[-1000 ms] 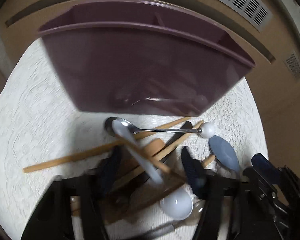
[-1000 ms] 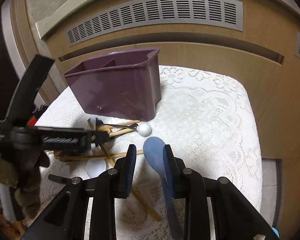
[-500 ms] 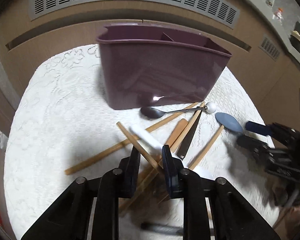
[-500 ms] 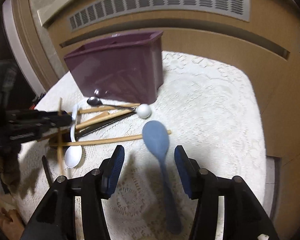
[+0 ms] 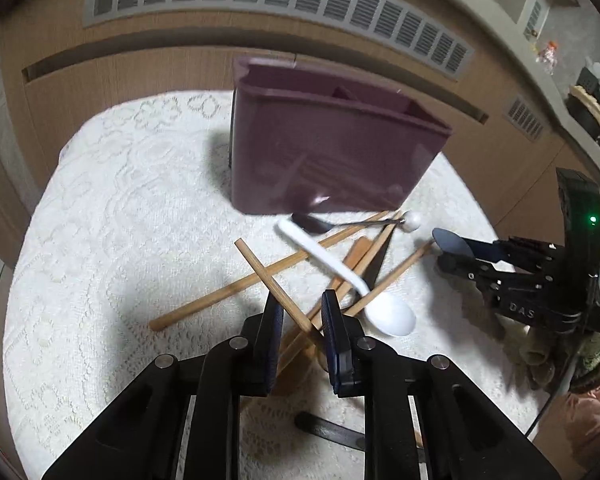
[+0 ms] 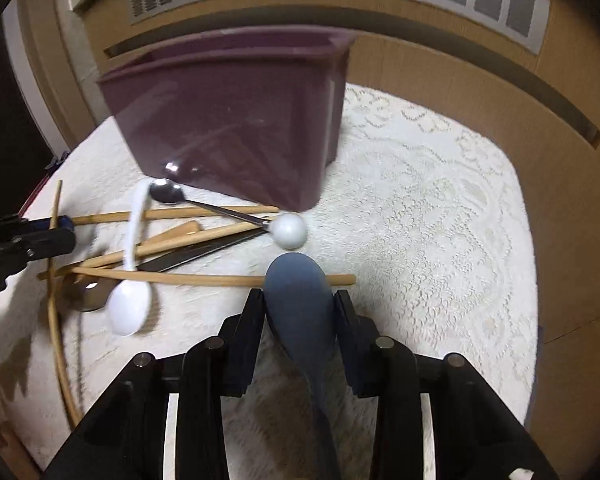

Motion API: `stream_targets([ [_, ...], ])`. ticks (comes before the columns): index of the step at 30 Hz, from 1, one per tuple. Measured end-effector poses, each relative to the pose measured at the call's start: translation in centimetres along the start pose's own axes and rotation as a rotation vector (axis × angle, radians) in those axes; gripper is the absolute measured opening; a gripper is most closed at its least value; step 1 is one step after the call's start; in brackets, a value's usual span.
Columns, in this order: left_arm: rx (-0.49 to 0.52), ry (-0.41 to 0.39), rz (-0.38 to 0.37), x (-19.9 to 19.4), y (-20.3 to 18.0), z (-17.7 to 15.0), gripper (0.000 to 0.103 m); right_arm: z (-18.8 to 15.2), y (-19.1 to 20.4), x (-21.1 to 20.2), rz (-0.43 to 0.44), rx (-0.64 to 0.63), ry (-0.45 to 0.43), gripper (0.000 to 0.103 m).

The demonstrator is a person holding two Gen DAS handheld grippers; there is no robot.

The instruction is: Organize utensils

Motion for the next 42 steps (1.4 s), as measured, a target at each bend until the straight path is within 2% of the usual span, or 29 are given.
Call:
stream_targets([
  [10,0.028,-0.128,-0.042,-5.9,-2.2,-1.5,0.013,-2.2,1.6,-7.8,0.069,0.052,-0.152,0.033],
  [18,0.083,-0.24,-0.06,-11.1,-4.6,-2.8,0.006,-3.3,3.5,-10.0,0.088,0.044,-0.193,0.033],
  [28,0.108,-0.306,-0.045,-14.7,-6.1,-3.7,0.005,-3.9,5.5,-12.6,0.083,0.001,-0.245,0.03],
  [35,0.158,-0.371,-0.025,-17.4,-7.1,-1.9,0.005,-3.7,6.6,-14.7,0.116,-0.026,-0.292,0.029],
  [39,0.221,-0.461,0.002,-21.3,-8.2,1.4,0.005,-1.8,6.3,-19.1,0.135,-0.04,-0.367,0.029],
  [42,0.263,-0.526,0.031,-24.4,-9.1,4.3,0.005,0.9,5.8,-23.3,0.135,-0.043,-0.439,0.029],
])
Point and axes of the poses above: each gripper's, at about its wrist camera, not at the fingertips, and x roughly the way its jaws point, y to its left, z to its top, the point moved 7 cm from there along x, roughly the way its jaws point, and after that the axes turned 15 degrees about y, right-handed, at the moved point
